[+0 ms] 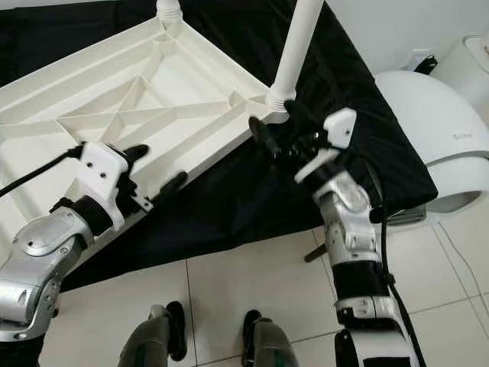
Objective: Building children table
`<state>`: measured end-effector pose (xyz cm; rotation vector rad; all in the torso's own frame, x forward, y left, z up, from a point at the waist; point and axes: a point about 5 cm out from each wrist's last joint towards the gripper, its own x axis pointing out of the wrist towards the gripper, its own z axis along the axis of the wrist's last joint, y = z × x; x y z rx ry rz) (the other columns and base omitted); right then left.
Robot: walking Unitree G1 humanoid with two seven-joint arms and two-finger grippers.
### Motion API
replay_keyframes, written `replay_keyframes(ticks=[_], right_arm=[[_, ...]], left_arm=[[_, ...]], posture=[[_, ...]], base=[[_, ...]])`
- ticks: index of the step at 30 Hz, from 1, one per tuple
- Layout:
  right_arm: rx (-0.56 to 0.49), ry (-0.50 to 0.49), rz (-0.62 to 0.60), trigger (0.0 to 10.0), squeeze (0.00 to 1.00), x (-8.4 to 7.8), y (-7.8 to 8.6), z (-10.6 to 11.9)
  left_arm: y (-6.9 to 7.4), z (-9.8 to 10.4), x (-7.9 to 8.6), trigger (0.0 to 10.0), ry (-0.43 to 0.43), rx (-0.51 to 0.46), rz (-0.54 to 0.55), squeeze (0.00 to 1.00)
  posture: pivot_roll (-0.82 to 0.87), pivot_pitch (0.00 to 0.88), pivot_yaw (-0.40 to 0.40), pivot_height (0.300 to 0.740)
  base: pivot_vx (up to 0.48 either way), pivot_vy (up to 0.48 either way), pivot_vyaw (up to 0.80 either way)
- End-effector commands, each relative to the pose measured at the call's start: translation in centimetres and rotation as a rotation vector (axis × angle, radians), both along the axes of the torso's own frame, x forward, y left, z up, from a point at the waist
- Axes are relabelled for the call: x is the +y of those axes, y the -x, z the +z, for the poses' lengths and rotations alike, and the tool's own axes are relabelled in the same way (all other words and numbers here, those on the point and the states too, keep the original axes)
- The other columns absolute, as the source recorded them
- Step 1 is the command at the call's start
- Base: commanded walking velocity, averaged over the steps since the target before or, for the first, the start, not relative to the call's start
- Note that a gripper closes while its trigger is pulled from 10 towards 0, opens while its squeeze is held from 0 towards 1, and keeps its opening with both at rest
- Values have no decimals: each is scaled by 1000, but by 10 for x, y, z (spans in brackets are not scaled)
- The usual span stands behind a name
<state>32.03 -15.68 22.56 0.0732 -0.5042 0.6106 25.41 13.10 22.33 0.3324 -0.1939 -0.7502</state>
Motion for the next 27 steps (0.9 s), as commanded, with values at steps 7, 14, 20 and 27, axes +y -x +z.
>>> replay_keyframes(ticks=[7,14,20,27], right_arm=[[-4,-21,-33,10000,0,-2,12,6],[6,-32,-13,10000,0,5,28,11],[45,-30,-5,10000,0,11,39,2],[59,-34,-12,10000,0,14,45,3]], left_arm=[[-3,-20,-11,10000,-66,49,-70,0],[-15,-34,-10,10000,-72,113,-8,0],[-24,-42,-5,10000,-72,152,52,0],[-32,-56,-3,10000,-117,220,113,0]], posture=[[7,183,-11,740],[-9,181,-3,740],[-19,183,1,740],[-37,184,8,740]], base=[[0,0,0],[0,0,0],[0,0,0],[0,0,0]])
